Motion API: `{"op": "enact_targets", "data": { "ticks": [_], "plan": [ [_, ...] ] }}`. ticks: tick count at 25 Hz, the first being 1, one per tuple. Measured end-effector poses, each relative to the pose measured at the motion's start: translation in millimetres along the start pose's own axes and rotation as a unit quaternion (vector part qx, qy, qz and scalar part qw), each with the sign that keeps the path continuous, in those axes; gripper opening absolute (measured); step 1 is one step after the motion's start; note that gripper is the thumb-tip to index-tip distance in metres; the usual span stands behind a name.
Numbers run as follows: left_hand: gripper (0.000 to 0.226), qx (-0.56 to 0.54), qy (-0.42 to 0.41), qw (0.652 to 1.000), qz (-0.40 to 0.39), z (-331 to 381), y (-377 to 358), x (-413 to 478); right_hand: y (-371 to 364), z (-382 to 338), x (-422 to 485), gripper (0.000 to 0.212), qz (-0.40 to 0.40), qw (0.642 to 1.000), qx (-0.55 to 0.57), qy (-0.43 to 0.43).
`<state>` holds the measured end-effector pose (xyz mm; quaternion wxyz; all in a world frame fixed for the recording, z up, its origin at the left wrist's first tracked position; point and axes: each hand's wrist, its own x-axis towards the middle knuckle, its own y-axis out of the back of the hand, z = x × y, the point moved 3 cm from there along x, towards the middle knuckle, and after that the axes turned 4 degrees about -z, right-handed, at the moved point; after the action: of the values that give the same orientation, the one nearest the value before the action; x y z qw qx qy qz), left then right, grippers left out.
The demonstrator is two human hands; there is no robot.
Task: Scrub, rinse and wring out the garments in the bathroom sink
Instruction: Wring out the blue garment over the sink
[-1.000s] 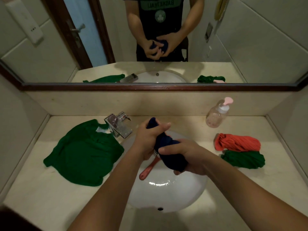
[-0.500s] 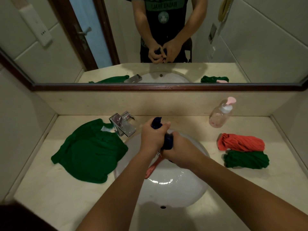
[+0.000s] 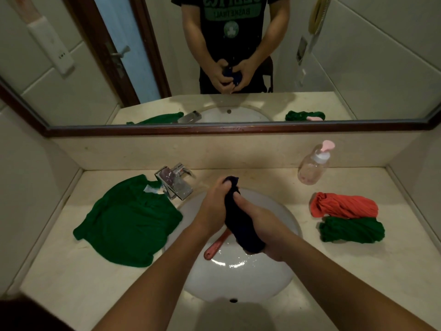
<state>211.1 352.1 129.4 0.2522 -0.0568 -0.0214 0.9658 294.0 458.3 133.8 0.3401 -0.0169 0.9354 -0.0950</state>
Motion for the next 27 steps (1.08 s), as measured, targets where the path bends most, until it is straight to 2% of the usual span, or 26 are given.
{"op": "enact_targets", "data": {
  "ticks": [1,3,5,7,9,11,12,13,15,19,22,27],
  "plan": [
    [0.028,-0.026,0.015,0.999,-0.03,4.6,-2.3,-0.3,1.1,0.6,-0.6,0.071,-0.002,1.0,-0.007,0.016],
    [0.043,-0.038,0.059,0.994,-0.078,8.7,0.8,-1.4,3.0,-1.7,-2.7,0.069,-0.003,0.999,-0.017,0.033],
    [0.046,0.005,0.075,0.989,-0.124,5.5,7.1,-1.2,6.0,-3.2,-4.1,0.065,-0.003,1.0,0.004,0.026],
    [0.039,0.102,0.021,0.981,-0.164,5.0,16.3,-3.5,10.2,-3.5,-5.9,0.061,-0.019,0.999,0.026,0.008],
    [0.032,0.188,-0.033,0.969,-0.155,13.4,23.6,-2.1,14.9,-2.4,-7.2,0.066,-0.048,0.998,0.04,-0.014],
    [0.023,0.224,-0.073,0.961,-0.144,26.3,24.6,1.6,13.7,-0.7,-9.2,0.071,-0.089,0.994,0.055,-0.034],
    [0.025,0.236,-0.092,0.957,-0.144,31.3,24.0,3.1,11.6,-0.3,-9.7,0.071,-0.109,0.991,0.064,-0.042],
    [0.038,0.239,-0.106,0.955,-0.143,34.9,23.4,4.6,9.2,-0.6,-10.7,0.07,-0.125,0.988,0.076,-0.048],
    [0.064,0.224,-0.135,0.955,-0.139,35.1,21.6,6.1,7.0,-2.7,-11.3,0.068,-0.144,0.983,0.097,-0.055],
    [0.035,0.242,-0.211,0.939,-0.118,30.7,12.8,7.0,8.8,-5.4,-12.0,0.073,-0.158,0.976,0.132,-0.069],
    [0.04,0.158,-0.188,0.959,-0.141,28.8,10.1,7.0,8.3,-3.1,-10.7,0.073,-0.17,0.97,0.155,-0.074],
    [0.026,0.059,-0.13,0.983,-0.114,27.7,6.6,6.8,9.5,-0.1,-1.5,0.07,-0.149,0.972,0.173,-0.053]
  ]
}}
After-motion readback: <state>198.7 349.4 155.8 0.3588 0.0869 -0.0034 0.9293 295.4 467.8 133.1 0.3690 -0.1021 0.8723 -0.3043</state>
